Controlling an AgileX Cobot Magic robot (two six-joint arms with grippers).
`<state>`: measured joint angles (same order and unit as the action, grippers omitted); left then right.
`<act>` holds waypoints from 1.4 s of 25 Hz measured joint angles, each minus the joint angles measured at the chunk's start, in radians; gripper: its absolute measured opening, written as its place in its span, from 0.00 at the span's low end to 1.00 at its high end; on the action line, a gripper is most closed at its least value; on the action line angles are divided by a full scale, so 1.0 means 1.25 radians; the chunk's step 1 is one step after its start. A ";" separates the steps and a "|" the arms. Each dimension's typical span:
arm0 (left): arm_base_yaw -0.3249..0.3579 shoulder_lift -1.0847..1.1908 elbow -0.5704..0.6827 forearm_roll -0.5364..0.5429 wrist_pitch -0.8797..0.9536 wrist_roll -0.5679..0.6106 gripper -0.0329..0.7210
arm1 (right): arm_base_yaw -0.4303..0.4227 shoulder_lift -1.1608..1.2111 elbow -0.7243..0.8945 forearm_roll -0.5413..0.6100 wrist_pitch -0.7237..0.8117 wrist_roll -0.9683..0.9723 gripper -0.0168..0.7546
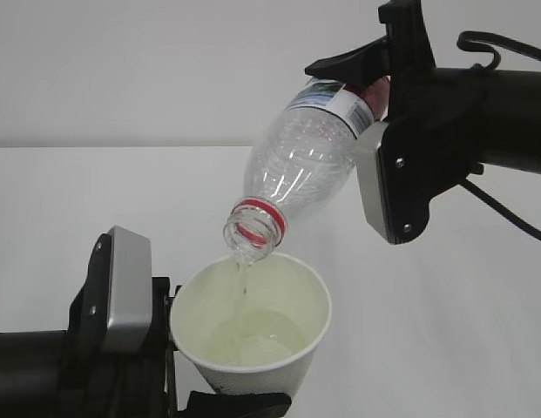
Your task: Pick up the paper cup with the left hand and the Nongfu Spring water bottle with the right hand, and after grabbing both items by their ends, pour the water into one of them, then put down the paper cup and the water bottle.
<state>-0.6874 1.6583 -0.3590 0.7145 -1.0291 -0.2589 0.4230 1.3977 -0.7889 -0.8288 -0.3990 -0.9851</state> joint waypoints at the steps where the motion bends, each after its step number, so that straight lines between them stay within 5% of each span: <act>1: 0.000 0.000 0.000 0.000 0.000 0.000 0.74 | 0.000 0.000 0.000 0.000 0.000 0.000 0.63; 35: 0.000 0.000 0.000 0.000 0.000 0.000 0.74 | 0.000 0.000 0.000 0.001 0.000 -0.002 0.63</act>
<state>-0.6874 1.6583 -0.3590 0.7145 -1.0291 -0.2589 0.4230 1.3977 -0.7889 -0.8282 -0.3990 -0.9873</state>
